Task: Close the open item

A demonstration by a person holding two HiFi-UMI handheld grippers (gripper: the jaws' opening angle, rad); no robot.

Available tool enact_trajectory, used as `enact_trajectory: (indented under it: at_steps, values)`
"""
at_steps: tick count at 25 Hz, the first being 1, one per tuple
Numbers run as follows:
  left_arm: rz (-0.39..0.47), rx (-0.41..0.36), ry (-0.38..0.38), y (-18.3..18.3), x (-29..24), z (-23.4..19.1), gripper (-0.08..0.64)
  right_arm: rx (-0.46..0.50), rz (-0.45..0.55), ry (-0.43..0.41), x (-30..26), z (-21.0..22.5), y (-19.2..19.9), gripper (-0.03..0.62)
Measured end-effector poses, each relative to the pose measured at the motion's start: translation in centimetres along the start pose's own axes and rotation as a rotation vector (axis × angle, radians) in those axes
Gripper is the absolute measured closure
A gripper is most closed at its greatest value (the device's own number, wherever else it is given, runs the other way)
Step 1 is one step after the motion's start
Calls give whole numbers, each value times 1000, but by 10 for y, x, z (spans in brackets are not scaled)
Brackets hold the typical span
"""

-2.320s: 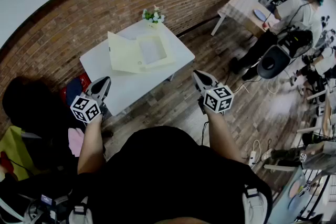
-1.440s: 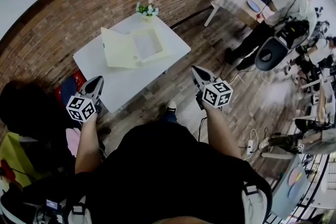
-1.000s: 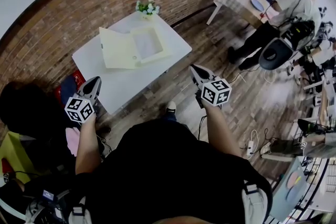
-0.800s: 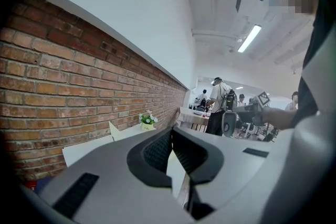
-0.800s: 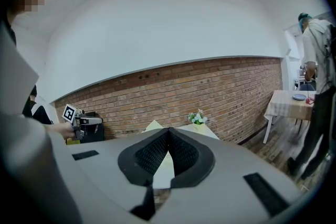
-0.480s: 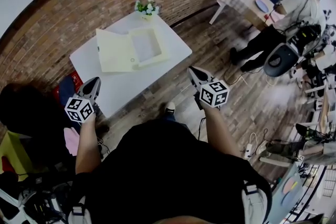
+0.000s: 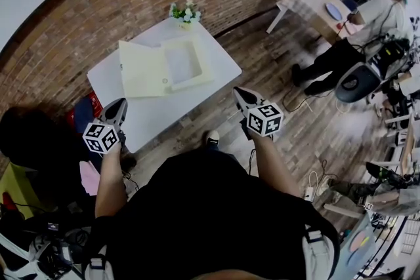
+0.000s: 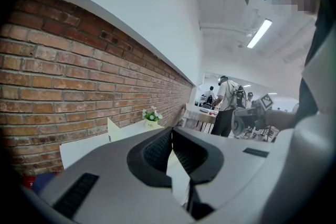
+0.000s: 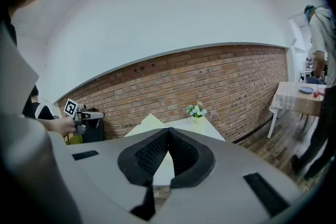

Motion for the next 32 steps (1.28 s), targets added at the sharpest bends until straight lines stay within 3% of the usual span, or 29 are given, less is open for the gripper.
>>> enact_trajectory:
  at_steps: [16,32]
  values:
    - [2,39,-81,-12,-62,-9,548,51,-33,-55,-53,73,-38,572]
    - [-25,49,-106,-25,-109,-7,548,44,-34,-76,-79,123,-56,572]
Point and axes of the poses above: the fingertips, and each gripper's own axes: x backward along the fingers, z to its right, y out of its underside, the point moved 6 cm from there along x, backward along the fingers, and after that the axes turned 2 degrees about -z, right-handed, at the moved point
